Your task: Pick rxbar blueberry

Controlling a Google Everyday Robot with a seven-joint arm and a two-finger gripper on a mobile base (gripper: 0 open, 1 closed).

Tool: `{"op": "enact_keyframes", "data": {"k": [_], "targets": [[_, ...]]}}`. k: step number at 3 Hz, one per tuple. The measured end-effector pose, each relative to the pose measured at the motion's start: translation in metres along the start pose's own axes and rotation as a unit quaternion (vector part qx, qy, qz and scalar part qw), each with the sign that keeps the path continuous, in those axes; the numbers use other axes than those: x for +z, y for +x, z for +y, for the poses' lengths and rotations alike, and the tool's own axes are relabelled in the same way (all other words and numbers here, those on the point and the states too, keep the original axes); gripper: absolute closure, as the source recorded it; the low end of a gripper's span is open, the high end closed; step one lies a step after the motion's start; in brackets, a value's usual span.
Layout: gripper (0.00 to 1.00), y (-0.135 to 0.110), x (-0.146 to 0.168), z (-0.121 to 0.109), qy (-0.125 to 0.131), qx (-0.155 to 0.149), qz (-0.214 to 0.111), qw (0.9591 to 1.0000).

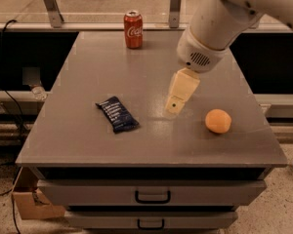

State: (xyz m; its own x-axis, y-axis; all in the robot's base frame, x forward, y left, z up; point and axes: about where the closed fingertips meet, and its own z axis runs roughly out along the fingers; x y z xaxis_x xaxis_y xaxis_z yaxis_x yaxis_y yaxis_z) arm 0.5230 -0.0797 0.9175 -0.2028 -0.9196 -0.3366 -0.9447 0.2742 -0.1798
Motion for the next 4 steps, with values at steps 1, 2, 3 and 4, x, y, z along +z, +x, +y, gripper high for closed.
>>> {"op": "enact_keyframes", "data": {"k": [1,2,3,4], "targets": [[0.00,-0.037,0.034,0.002,-0.014,0.008,-0.019,0.9997],[0.00,-0.040,0.035,0.002,-0.013,0.011,-0.021,0.9996],[0.00,-0.046,0.040,0.012,-0.012,0.001,-0.019,0.9997],[0.00,-0.057,0.054,0.025,-0.014,-0.005,-0.026,0.9996]]}}
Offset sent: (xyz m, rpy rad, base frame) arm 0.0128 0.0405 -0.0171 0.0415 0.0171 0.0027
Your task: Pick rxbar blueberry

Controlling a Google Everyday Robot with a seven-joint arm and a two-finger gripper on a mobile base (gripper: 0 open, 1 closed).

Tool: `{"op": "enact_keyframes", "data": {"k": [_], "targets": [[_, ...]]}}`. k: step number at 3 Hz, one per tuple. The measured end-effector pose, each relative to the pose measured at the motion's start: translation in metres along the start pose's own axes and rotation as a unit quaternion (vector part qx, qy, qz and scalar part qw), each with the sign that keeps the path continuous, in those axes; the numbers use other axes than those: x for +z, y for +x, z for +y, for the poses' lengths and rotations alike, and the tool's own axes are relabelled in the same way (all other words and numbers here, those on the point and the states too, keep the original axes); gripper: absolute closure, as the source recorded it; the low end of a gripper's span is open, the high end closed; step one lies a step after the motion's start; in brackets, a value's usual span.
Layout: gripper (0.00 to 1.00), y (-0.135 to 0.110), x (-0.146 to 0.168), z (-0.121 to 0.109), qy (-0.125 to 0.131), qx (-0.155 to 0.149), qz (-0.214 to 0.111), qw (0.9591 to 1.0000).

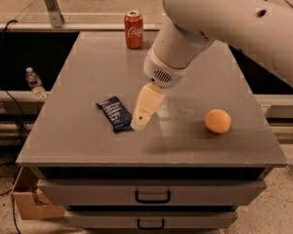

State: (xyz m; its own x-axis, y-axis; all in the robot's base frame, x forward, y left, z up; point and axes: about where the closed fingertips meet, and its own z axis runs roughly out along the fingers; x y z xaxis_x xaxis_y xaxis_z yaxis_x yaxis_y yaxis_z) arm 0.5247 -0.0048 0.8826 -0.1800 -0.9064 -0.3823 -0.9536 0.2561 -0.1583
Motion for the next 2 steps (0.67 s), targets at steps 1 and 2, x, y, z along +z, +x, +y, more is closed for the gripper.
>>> {"op": "enact_keyframes", "data": {"k": [1,2], "targets": [[0.00,-0.014,0.019,0.007,0.000,-0.010,0.009,0.9999],[0.00,-0.032,0.032,0.004,0.006,-0.010,0.016,0.9998]]}}
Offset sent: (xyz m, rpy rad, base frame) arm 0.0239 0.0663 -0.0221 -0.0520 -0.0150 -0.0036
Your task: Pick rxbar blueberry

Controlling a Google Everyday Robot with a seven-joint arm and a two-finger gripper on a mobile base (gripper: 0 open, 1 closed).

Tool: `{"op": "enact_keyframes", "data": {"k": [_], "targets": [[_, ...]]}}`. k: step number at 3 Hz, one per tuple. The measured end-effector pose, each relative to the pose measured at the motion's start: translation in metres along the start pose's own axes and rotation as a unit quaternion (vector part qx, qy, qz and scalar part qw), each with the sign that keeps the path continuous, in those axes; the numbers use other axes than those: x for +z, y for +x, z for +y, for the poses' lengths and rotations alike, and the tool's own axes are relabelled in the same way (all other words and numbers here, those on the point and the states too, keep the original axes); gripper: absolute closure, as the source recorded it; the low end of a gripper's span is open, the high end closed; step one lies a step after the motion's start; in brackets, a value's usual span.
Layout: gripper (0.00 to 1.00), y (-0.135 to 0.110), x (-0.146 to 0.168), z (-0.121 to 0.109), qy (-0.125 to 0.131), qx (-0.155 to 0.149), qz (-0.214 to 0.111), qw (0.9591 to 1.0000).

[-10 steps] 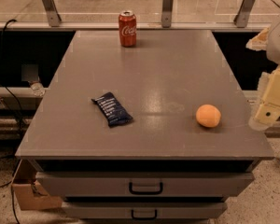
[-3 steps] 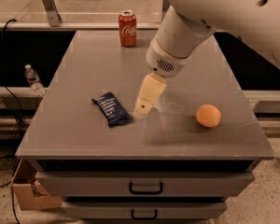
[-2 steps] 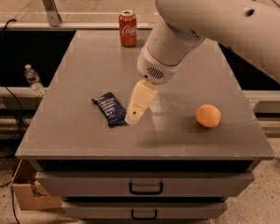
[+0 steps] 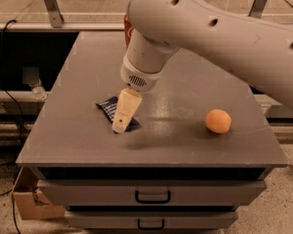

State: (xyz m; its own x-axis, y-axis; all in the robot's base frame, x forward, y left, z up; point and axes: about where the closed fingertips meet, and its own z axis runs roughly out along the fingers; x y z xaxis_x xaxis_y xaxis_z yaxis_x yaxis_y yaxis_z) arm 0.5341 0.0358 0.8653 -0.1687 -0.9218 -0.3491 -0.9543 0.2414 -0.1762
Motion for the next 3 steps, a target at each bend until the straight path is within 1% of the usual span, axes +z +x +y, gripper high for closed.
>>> {"op": "enact_keyframes", "data": {"k": [1,2,3], "targets": [[0.00,-0.006,0.013,-0.005,0.006,0.024,0.010,0.9996],[0.00,-0.008,0.024,-0.008,0.001,0.054,0.008,0.9985],[0.00,-0.015,0.026,0.001,-0.008,0.067,0.004,0.9977]]}}
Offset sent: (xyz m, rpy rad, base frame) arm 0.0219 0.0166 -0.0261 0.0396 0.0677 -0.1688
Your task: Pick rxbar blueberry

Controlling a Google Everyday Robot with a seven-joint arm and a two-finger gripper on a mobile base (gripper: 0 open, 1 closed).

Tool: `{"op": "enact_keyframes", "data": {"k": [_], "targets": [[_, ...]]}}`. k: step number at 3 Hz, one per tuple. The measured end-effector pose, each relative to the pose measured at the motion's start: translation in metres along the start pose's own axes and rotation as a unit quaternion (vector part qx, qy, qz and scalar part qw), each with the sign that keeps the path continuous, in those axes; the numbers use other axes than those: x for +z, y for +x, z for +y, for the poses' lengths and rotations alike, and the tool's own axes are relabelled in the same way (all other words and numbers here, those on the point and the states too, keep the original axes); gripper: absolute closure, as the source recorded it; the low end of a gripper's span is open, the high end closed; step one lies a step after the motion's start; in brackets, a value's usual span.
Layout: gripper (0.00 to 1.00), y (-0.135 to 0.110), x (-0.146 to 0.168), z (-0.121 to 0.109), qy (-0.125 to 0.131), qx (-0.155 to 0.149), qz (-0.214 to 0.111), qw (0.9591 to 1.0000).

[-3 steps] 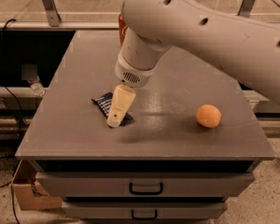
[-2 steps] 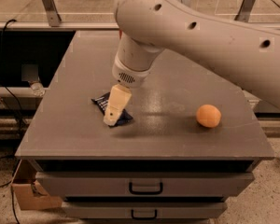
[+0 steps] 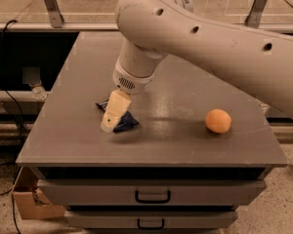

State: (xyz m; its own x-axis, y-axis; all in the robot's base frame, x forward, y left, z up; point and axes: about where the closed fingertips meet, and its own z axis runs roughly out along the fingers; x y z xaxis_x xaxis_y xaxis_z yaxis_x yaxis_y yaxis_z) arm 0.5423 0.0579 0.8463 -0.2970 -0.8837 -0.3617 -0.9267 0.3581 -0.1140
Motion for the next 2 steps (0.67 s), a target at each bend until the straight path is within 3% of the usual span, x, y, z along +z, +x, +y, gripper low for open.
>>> {"op": "enact_keyframes", "data": {"k": [2], "targets": [[0.00,-0.0060,0.0093,0.0200,0.003,0.006,0.014,0.9999]]}}
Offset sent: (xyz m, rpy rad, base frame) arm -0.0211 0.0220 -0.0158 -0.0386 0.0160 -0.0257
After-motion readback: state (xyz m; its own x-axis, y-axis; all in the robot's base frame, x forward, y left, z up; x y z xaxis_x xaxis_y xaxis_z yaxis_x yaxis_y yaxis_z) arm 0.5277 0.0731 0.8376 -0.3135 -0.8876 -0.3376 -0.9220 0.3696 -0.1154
